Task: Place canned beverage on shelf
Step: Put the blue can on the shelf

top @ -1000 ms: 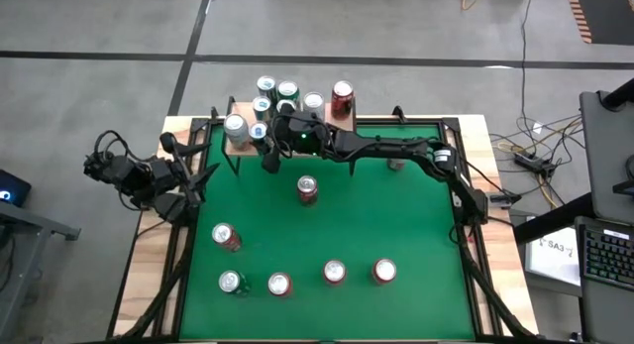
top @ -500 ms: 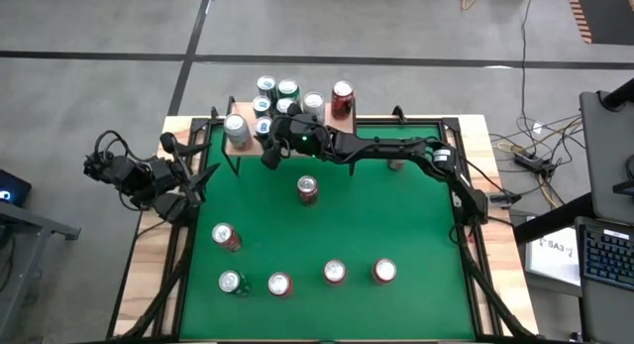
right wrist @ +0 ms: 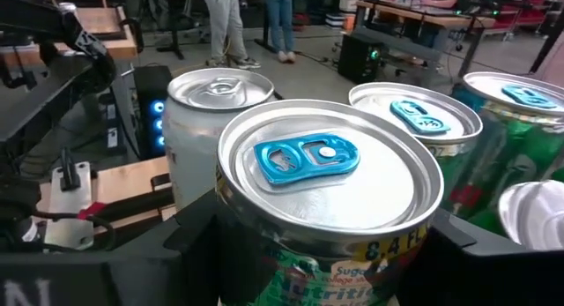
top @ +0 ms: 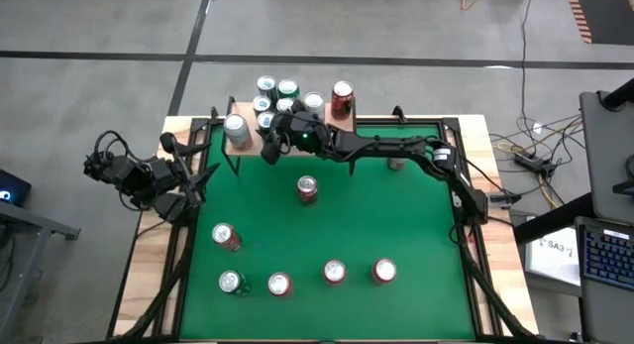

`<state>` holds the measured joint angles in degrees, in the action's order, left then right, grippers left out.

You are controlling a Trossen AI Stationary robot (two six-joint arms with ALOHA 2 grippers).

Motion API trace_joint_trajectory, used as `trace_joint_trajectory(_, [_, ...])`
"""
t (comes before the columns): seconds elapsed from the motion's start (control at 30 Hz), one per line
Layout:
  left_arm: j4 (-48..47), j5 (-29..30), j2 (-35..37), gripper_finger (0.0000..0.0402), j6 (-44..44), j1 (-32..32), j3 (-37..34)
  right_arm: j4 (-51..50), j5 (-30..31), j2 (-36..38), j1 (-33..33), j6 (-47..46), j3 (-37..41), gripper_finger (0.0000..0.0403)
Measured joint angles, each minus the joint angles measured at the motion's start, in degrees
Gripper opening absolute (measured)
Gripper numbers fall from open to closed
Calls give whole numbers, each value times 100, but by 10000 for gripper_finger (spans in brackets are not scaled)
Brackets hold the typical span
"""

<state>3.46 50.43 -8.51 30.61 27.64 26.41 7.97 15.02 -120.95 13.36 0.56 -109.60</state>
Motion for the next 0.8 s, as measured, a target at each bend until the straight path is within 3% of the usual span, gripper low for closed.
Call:
trace_joint_trajectory(0.4, [0, 0, 0, 233, 17, 0, 0, -43, 3, -2, -1, 2, 15, 263])
trace_joint_trajectory(0.8, [0, 0, 0, 233, 20, 0, 0, -10, 3, -1, -8, 56, 17, 261])
